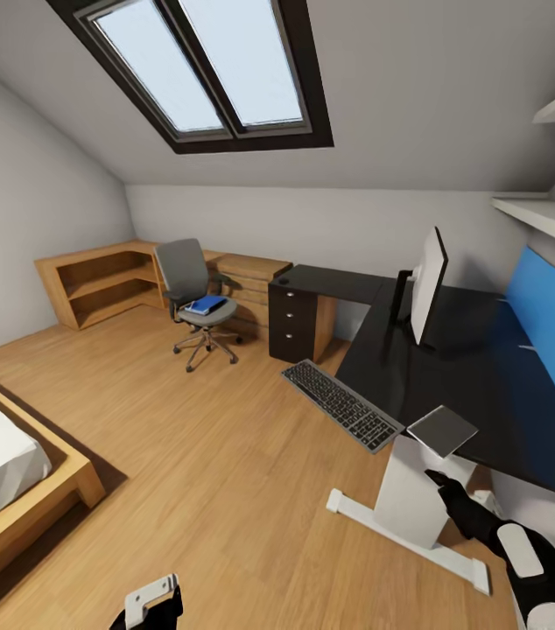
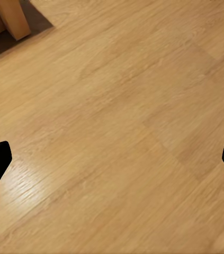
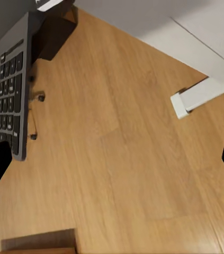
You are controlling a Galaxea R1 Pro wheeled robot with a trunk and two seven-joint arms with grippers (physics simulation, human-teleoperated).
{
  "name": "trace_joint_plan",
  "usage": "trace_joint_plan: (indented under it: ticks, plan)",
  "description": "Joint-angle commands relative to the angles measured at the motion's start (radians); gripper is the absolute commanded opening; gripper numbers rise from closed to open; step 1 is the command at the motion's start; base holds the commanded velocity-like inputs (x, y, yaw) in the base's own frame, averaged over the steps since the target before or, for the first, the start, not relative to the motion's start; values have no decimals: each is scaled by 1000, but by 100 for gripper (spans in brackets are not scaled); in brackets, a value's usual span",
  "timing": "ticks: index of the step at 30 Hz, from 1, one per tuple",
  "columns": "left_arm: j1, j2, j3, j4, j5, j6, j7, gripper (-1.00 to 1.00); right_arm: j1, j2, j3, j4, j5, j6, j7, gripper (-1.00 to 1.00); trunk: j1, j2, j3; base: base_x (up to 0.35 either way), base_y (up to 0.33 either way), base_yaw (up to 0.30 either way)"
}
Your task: In the bedroom, organize the workspace by keeping the computer under the desk, ensuring the monitor is on the desk, placing the keyboard on the desk next to the monitor, placing the mouse on the desk next to the keyboard, moving the folder from the swivel chair onto the desk next to the mouse, stacking the notebook on top of the folder with the pen on top of the notebook, and positioning the swivel chair next to the desk.
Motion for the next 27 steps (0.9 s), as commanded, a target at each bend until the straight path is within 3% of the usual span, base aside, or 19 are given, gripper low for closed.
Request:
trace_joint_plan:
  ticks: [1, 7, 12, 14, 27]
  plan:
    - [-1, 1, -4, -1, 10, -7, 6, 100, -2, -1, -5, 5, -2, 5, 4, 100, 4, -8, -4, 0, 0, 0]
    - [-1, 2, -3, -21, 10, -7, 52, 100, -8, -7, -5, 27, -3, 3, 13, 100, 27, -50, -23, 0, 0, 0]
    - [0, 1, -5, -25, 10, -7, 78, 100, -8, -6, -3, 30, -3, 6, 88, 100, 46, -85, -39, 0, 0, 0]
    - [0, 1, -5, -25, 10, -7, 82, 100, -8, -2, -2, 25, -1, 11, 155, 100, 54, -99, -45, 0, 0, 0]
    - [0, 0, -5, -22, 9, -7, 84, 100, -8, 1, 5, 20, 4, 11, 297, 100, 104, -190, -86, 0, 0, 0]
